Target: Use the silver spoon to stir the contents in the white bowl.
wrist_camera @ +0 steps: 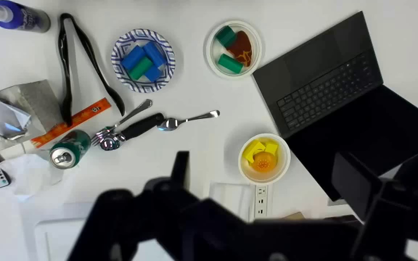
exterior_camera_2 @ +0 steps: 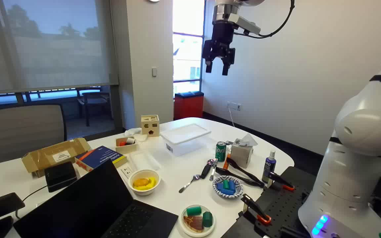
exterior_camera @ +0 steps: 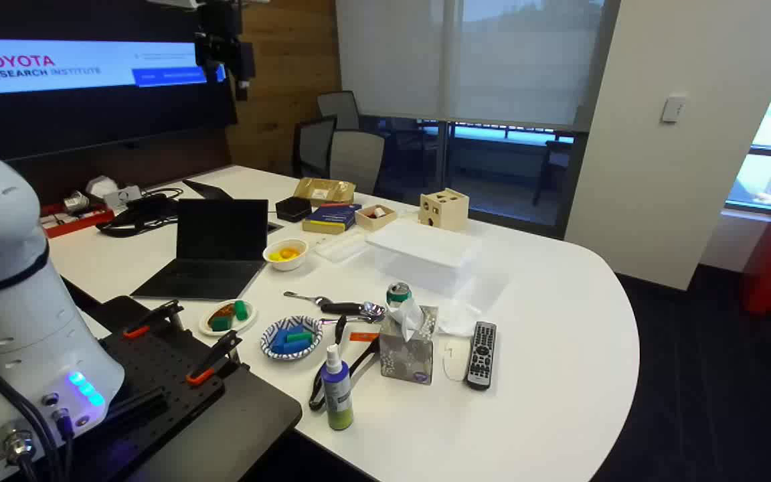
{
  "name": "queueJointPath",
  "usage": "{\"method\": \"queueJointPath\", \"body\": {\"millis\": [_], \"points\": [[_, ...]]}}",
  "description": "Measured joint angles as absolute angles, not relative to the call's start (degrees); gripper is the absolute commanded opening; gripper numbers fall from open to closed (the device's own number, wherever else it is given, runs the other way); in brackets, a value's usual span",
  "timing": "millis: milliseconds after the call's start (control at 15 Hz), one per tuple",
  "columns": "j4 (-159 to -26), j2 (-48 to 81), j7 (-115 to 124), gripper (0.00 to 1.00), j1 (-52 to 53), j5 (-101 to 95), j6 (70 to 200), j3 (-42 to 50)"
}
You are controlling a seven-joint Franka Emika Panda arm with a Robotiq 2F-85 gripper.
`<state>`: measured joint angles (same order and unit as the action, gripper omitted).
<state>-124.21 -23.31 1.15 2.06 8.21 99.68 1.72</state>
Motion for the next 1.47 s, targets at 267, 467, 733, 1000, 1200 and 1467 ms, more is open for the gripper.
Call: {"method": "queueJointPath", "body": {"millis": [267, 467, 733, 1000, 1200, 1467], "points": [[-124.65, -22.99, 1.76, 1.00, 2.01, 8.23, 100.61, 1.15], [-128.29, -19.73, 7.68, 1.00, 1.97, 9.38, 110.80, -0.85], [-132.90, -9.47, 20.96, 1.00, 1.89, 7.72, 132.55, -4.25], [-134.40, 4.05, 39.72, 1.00, 1.94, -3.88, 151.38, -5.44], [-133.28, 14.74, 53.98, 1.00, 5.10, -14.77, 157.80, 1.26], [-127.81, 29.67, 67.13, 1.00, 12.20, -15.68, 159.41, 8.14]]}}
